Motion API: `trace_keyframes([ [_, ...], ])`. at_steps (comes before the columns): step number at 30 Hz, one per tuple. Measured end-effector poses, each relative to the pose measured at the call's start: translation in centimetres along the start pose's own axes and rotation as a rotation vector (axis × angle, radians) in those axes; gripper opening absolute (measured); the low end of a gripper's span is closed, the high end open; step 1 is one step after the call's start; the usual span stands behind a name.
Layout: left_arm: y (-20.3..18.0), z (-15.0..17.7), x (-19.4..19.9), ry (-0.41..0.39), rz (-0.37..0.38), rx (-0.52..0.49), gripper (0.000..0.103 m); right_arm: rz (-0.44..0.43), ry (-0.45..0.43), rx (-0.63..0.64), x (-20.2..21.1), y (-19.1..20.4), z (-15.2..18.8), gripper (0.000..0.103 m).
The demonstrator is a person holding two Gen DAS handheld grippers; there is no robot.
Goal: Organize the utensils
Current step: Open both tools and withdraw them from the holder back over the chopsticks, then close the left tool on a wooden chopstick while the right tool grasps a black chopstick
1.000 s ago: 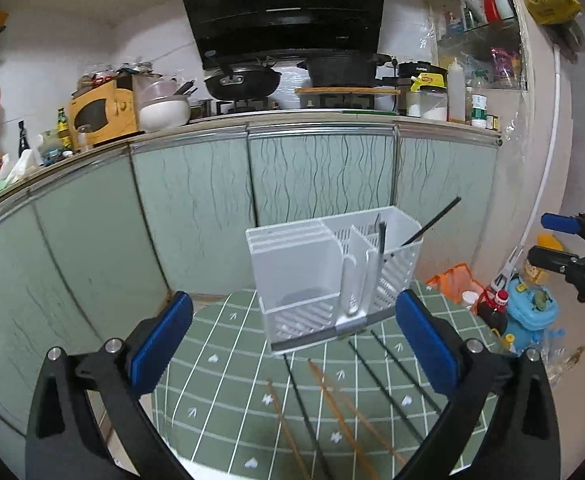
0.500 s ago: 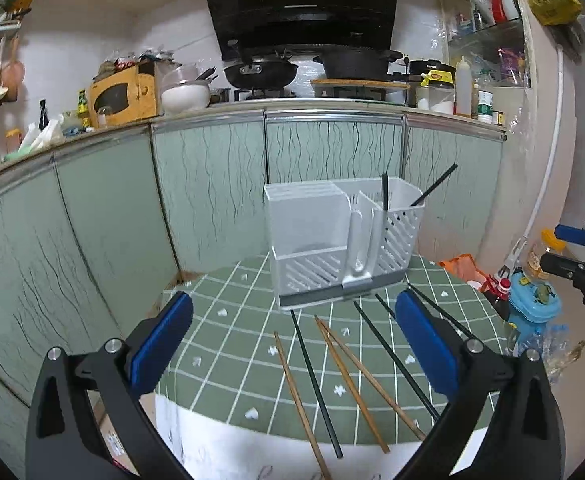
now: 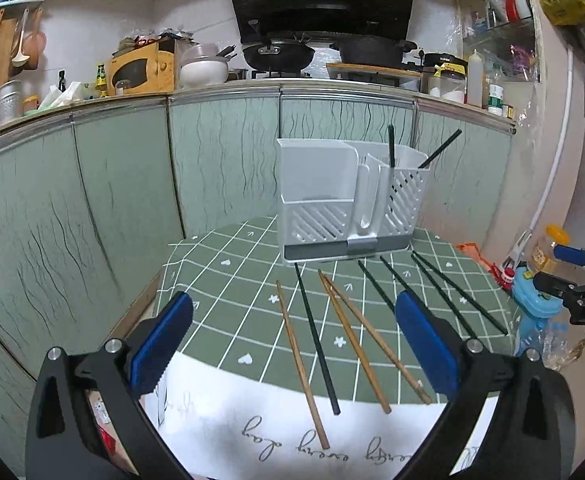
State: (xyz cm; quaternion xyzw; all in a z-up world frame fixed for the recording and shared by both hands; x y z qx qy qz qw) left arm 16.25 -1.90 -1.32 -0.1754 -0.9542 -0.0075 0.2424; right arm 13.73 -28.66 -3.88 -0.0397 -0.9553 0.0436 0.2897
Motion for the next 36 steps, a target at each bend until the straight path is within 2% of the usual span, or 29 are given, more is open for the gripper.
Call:
trace_keyframes([
  [15,0.0,5.9,-2.4,0.046,-0.042,0.006,0.099,-0.001,0.016,0.001,-2.2,0.4,3.8,0.095],
  [28,-0.1,8.7,-4.6,0.117,-0.051,0.028,0.099,0.014,0.075,-0.010,-4.6,-0.3,5.5,0.095],
  [32,-0.1,9.2,-5.5,0.143,-0.060,0.036,0.092,0.016,0.100,-0.015,-5.6,-0.4,6.1,0.095],
  [36,0.2,9.6,-5.8,0.159,-0.064,0.050,0.089,0.015,0.124,-0.017,-6.6,-0.5,6.7,0.095],
])
Point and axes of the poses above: each gripper's, at about its wrist camera, not at the fingertips, and x roughly against the way its jaws point, y to its left, z to its underside, the point moved 9 cm from there along -x, roughly the way its jaws point, and after that the axes turned 8 degrees about z, right-handed, at the moved point
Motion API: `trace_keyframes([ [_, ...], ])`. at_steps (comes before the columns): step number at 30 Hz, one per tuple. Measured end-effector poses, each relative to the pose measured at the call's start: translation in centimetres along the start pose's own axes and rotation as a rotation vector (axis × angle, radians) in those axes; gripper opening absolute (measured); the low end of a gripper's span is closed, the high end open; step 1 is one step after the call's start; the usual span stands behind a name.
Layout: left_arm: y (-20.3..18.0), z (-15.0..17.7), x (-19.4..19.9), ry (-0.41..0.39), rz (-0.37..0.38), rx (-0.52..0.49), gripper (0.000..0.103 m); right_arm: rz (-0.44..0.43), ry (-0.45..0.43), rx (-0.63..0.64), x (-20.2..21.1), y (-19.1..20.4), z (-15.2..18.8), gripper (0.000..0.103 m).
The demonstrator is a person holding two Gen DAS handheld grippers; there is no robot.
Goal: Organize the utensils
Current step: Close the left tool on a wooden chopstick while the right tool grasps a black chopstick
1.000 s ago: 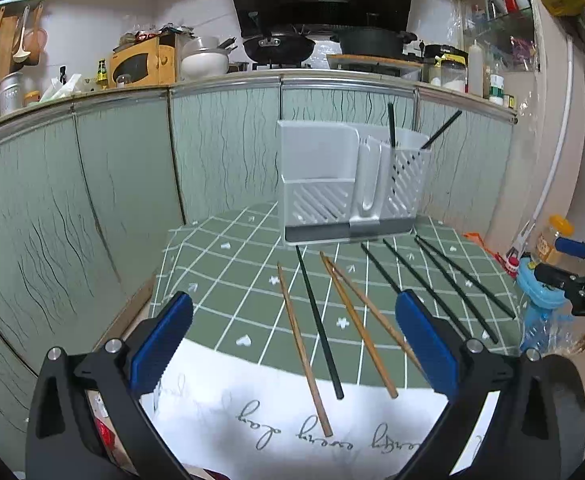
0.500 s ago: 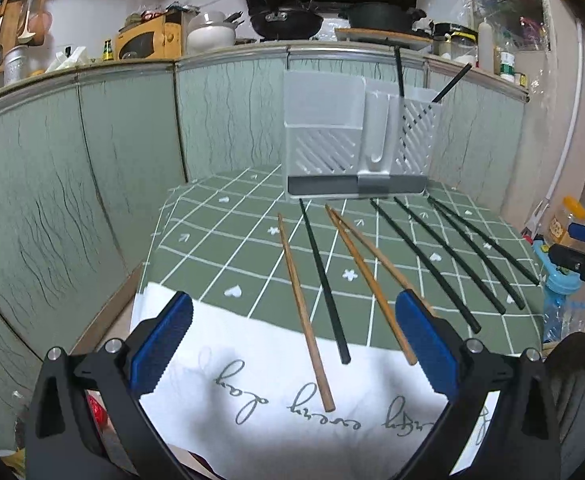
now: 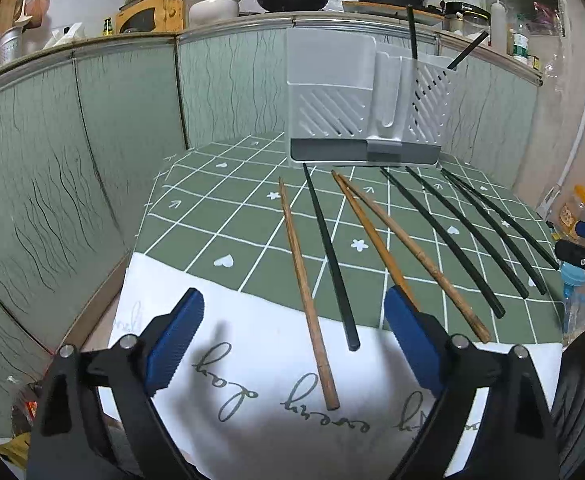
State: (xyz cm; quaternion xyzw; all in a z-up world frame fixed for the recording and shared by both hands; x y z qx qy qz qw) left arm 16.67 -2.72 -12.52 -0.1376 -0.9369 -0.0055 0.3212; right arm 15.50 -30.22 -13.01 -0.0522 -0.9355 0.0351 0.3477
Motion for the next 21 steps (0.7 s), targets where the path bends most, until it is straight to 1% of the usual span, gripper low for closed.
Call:
trace_keyframes([
  [9,0.3,0.6,-0.9,0.053,-0.017,0.006,0.079,0.012,0.066,-0.022,-2.1,-0.3,0.7,0.094],
  [16,0.6,1.3,-1.7,0.111,-0.015,0.032,0.062,0.024,0.090,-0.028,-2.6,-0.5,0.7,0.094],
  [18,0.8,1.4,-1.7,0.119,-0.024,0.035,0.059,0.032,0.099,-0.028,-2.9,-0.7,0.7,0.094],
  [21,0.9,1.5,-2.0,0.137,-0.032,0.035,0.051,0.036,0.102,-0.034,-3.0,-1.1,0.7,0.094],
])
Point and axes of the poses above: each gripper's, at about its wrist camera, not at the fingertips, and x roughly against the way its jaws point, y to its left, z to its underside, the point moved 9 cm from there along -x, roughly the way its jaws point, and after that the axes turned 8 degrees about z, right-handed, at the moved point
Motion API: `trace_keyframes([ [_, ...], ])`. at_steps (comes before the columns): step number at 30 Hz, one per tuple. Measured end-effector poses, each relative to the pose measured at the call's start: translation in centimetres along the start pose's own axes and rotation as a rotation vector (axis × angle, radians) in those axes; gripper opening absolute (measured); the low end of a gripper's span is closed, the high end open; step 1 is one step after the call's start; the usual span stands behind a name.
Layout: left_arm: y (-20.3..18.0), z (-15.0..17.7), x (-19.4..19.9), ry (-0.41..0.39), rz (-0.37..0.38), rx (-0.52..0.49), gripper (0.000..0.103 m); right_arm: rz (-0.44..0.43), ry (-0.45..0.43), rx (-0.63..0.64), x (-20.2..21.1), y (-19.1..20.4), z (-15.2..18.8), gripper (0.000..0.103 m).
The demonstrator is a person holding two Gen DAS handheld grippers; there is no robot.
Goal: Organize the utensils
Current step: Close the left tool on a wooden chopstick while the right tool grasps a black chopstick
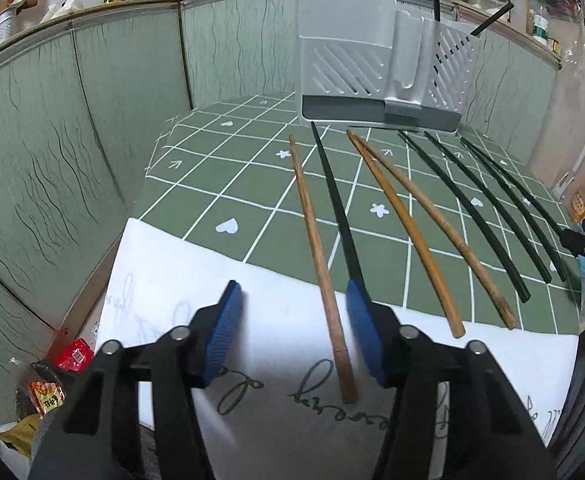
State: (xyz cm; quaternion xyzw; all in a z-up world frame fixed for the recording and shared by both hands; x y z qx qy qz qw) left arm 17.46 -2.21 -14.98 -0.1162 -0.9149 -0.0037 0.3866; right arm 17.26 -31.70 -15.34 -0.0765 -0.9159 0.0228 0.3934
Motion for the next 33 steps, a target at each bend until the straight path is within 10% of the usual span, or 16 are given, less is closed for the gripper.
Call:
trace_keyframes([
  [16,-0.1,0.2,-0.3,0.022,-0.038,-0.017,0.025,-0.006,0.012,0.003,-0.7,-0.5,-0.4,0.086],
  [26,0.2,0.4,-0.3,0.015,-0.065,-0.019,0.016,0.039,0.035,0.034,-1.6,-0.2,-0.3,0.029],
  [33,0.3,0.4,-0.3,0.018,-0.072,-0.014,0.014,0.039,0.044,0.077,-1.6,0.6,0.0,0.014],
])
Point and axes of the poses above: each gripper's, at about its wrist camera, not at the fingertips, and x roughly against the way its jaws point, y to its left, z to its underside, the point moved 9 cm from there along -x, roughly the way its jaws point, and after that the axes turned 8 degrees about z, right-handed, at the moved point
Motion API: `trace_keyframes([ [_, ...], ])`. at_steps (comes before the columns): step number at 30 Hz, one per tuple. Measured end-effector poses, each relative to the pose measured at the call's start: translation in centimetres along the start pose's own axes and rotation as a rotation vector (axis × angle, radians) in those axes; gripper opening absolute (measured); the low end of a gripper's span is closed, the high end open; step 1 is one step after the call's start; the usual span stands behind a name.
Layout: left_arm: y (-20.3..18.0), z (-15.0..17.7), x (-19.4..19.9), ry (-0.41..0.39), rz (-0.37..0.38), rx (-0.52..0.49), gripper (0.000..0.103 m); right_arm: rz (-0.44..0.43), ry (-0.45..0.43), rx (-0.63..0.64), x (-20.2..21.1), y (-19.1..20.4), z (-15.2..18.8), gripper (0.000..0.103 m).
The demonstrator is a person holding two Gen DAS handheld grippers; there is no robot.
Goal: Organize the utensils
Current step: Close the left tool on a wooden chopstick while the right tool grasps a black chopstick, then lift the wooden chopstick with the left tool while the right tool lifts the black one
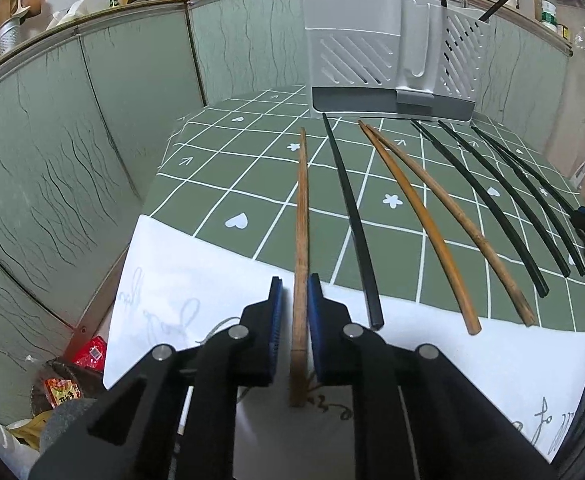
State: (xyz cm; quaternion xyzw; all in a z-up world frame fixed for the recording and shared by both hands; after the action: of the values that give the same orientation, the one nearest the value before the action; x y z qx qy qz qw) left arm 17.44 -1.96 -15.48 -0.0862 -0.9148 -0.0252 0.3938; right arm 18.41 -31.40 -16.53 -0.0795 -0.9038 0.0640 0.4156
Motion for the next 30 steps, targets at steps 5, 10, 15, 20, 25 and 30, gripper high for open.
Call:
trace_keyframes([
  [5,0.1,0.0,0.0,0.005,-0.012,-0.001,0.009,-0.023,0.017,-0.005,-0.1,0.4,0.2,0.006],
  [10,0.3,-0.1,-0.1,0.019,-0.007,0.000,0.008,-0.040,0.031,-0.032,-0.2,0.3,0.2,0.006],
  [15,0.3,-0.2,-0.1,0.029,0.014,0.012,0.008,-0.045,0.032,-0.040,0.2,0.1,0.3,0.006],
  [20,0.4,-0.3,-0.1,0.039,0.029,0.016,0.008,-0.052,0.040,-0.049,0.6,-0.1,0.4,0.006],
  [25,0.2,-0.4,0.3,0.042,0.042,0.015,0.008,-0.063,0.032,-0.059,1.4,-0.3,0.0,0.006],
  [30,0.1,-0.9,0.7,0.035,0.049,0.012,0.008,-0.075,0.025,-0.069,2.2,-0.4,-0.4,0.006],
])
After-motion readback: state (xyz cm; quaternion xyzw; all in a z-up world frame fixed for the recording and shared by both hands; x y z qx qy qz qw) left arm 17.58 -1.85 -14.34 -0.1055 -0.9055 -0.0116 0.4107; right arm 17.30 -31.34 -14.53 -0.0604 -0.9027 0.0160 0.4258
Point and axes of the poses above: each gripper's, at about its wrist camera, not at the fingertips, and x roughly against the way its jaws point, y to its left, z to its underside, the point moved 9 cm from there along -x, roughly the way its jaws point, and after that the axes turned 8 degrees about z, right-handed, at the moved point
